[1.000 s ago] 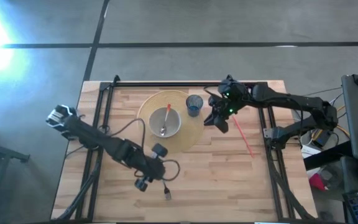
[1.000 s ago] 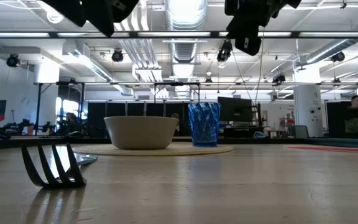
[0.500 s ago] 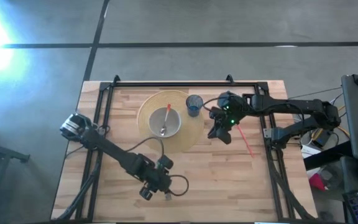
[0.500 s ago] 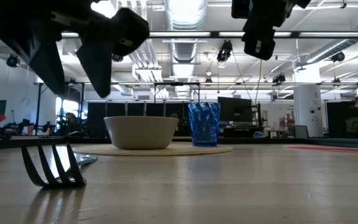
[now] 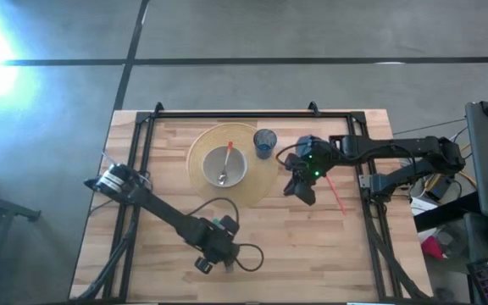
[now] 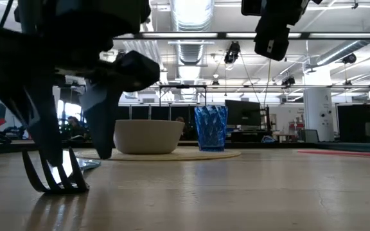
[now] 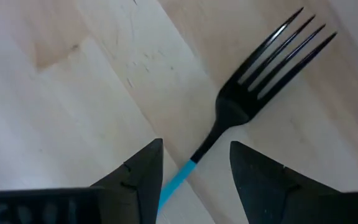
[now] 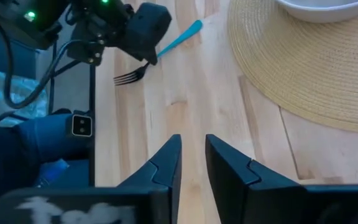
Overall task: Pick & Place Utensil
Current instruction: Put the blue fork into the gray bowl
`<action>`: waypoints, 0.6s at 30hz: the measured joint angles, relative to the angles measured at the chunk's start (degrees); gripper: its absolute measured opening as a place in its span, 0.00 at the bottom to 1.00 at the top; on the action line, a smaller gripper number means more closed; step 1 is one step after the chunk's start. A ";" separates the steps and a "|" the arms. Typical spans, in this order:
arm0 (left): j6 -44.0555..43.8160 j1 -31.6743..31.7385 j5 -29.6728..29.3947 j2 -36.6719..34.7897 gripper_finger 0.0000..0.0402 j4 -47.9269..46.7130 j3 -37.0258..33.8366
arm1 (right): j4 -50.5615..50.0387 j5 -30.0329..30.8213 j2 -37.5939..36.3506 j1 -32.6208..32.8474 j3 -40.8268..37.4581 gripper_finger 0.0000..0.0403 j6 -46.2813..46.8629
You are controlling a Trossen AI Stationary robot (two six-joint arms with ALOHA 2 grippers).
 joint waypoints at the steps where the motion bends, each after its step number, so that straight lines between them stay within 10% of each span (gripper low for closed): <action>1: -0.02 0.00 0.00 0.29 0.45 -0.20 0.00 | 0.02 0.00 0.00 0.13 0.00 0.18 0.00; 18: -1.40 0.39 1.21 2.48 0.31 -4.18 0.22 | 1.25 0.00 0.00 0.24 0.00 0.15 -0.02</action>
